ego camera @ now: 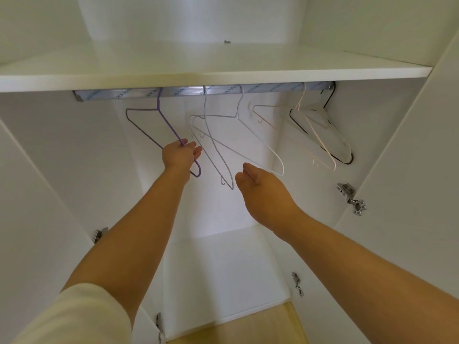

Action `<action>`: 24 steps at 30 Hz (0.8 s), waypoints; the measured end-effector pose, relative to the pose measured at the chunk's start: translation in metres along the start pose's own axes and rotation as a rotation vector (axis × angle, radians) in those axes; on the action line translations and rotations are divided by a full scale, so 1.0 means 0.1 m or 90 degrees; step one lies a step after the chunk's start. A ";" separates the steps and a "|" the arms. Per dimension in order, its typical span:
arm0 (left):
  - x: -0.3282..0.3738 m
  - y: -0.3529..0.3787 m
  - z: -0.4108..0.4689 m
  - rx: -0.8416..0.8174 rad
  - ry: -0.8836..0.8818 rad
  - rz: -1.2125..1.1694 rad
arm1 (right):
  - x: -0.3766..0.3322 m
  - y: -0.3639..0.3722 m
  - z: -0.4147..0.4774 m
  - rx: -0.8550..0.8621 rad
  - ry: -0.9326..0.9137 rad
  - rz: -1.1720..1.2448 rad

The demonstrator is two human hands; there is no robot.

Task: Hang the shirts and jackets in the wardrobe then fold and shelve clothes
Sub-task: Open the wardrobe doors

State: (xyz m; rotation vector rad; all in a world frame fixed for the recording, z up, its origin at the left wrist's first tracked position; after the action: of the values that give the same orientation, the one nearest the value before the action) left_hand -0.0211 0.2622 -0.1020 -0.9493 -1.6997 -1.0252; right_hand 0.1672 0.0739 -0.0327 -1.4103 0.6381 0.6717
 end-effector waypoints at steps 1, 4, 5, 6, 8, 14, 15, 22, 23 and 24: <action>0.02 0.01 -0.04 0.003 0.016 0.008 | -0.01 -0.01 -0.01 0.000 -0.007 -0.005; 0.03 0.00 -0.20 0.008 0.042 0.026 | -0.01 -0.04 -0.05 0.001 -0.017 -0.008; 0.01 0.00 -0.24 0.007 0.041 0.027 | -0.01 -0.05 -0.06 0.001 -0.021 -0.012; -0.01 -0.01 -0.30 0.006 0.039 0.030 | -0.02 -0.05 -0.08 0.001 -0.025 -0.016; -0.03 -0.03 -0.44 0.008 0.040 0.029 | -0.02 -0.06 -0.10 0.004 -0.032 -0.019; -0.11 -0.13 -1.02 0.015 0.081 0.046 | 0.00 0.03 -0.18 0.000 -0.040 -0.033; -0.11 -0.14 -1.14 0.005 0.091 0.049 | 0.00 0.05 -0.20 -0.002 -0.041 -0.039; -0.14 -0.17 -1.88 -0.074 0.081 0.098 | 0.09 0.00 -0.43 0.032 -0.058 -0.102; -0.15 -0.15 -1.98 -0.092 0.074 0.101 | 0.10 -0.05 -0.48 0.048 -0.063 -0.133; -0.16 -0.13 -2.06 -0.111 0.071 0.119 | 0.11 -0.09 -0.54 0.060 -0.067 -0.167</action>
State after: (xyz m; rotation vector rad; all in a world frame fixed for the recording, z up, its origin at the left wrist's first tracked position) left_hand 0.0348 0.0653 -0.0699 -1.1195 -1.4186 -1.0924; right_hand 0.1813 0.0203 -0.0381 -1.3325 0.3878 0.4969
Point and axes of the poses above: each hand's wrist, its own z-axis towards the middle knuckle, its own y-axis out of the palm, x = y × z, the point moved 7 cm from there along z, towards the middle knuckle, and after that the axes turned 5 degrees about -y, right-handed, at the moved point
